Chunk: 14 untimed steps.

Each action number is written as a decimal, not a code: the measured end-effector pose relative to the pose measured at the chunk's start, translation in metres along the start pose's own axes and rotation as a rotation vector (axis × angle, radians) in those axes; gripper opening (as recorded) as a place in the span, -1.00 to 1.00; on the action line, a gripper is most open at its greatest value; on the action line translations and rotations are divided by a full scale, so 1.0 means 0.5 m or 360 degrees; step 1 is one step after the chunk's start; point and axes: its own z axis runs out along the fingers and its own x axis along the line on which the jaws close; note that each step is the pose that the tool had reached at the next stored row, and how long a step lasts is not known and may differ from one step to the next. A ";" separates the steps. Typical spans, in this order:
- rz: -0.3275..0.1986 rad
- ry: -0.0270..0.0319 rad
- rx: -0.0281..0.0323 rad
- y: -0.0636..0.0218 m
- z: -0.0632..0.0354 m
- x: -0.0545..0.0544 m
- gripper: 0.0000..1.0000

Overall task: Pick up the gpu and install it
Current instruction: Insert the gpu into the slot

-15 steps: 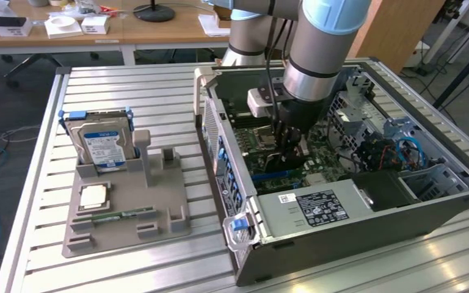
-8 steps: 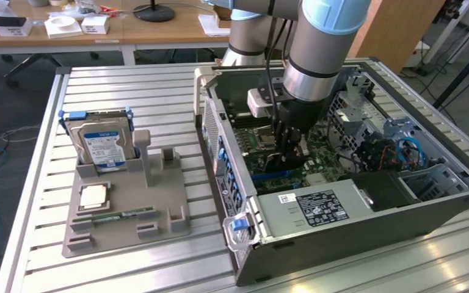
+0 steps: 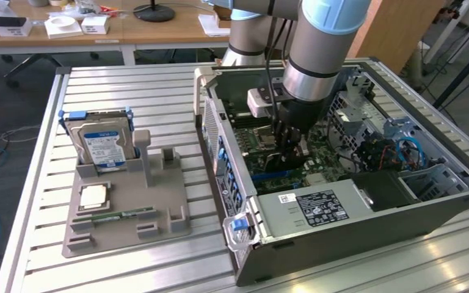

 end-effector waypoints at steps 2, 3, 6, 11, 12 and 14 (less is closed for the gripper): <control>0.0000 -0.00001 0.00000 0.001 0.000 0.000 -0.47; 0.0001 0.00000 0.00001 0.002 0.000 0.000 -0.47; 0.0001 -0.00001 0.00001 0.002 0.000 0.000 -0.47; 0.0004 -0.00001 0.00002 0.001 0.000 0.000 -0.47; 0.0004 0.00000 0.00001 0.001 0.000 0.000 -0.47; 0.0004 0.00000 0.00002 0.001 0.000 0.000 -0.47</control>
